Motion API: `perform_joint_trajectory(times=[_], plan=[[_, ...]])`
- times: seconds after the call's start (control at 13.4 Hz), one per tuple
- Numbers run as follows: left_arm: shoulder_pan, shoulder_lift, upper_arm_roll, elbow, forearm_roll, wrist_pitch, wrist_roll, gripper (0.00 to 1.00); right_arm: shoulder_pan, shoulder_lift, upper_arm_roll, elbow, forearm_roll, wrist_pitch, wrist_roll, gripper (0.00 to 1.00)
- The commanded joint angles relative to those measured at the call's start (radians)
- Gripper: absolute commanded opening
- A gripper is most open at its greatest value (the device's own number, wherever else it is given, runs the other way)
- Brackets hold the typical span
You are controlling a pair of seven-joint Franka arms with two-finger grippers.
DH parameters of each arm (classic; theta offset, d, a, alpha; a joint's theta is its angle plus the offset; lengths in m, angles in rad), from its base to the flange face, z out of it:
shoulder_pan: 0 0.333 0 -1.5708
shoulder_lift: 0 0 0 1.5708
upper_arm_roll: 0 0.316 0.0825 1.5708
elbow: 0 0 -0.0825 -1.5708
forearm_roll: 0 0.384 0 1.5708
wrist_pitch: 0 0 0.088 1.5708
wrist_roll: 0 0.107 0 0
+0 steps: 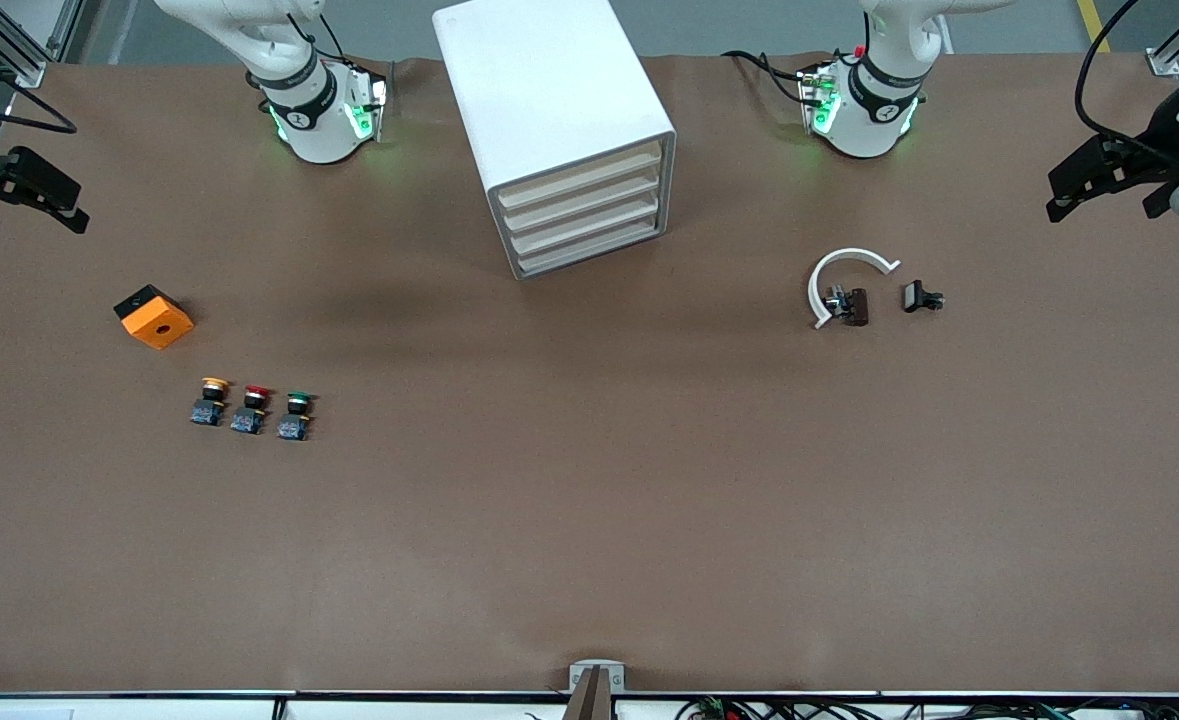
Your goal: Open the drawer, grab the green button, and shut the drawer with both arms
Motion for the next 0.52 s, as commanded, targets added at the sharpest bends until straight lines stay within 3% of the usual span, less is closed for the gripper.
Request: perform_joint_trajectory(times=[0.0, 0.45], plan=[[-0.003, 0.018, 0.0, 0.039, 0.017, -0.036, 0.009, 1.0, -0.017, 0.02, 0.007, 0.035, 0.013, -0.016, -0.008, 1.0], [-0.006, 0.019, 0.0, 0.04, 0.019, -0.052, 0.007, 1.0, -0.018, 0.02, 0.007, 0.045, 0.013, -0.017, -0.008, 1.0]])
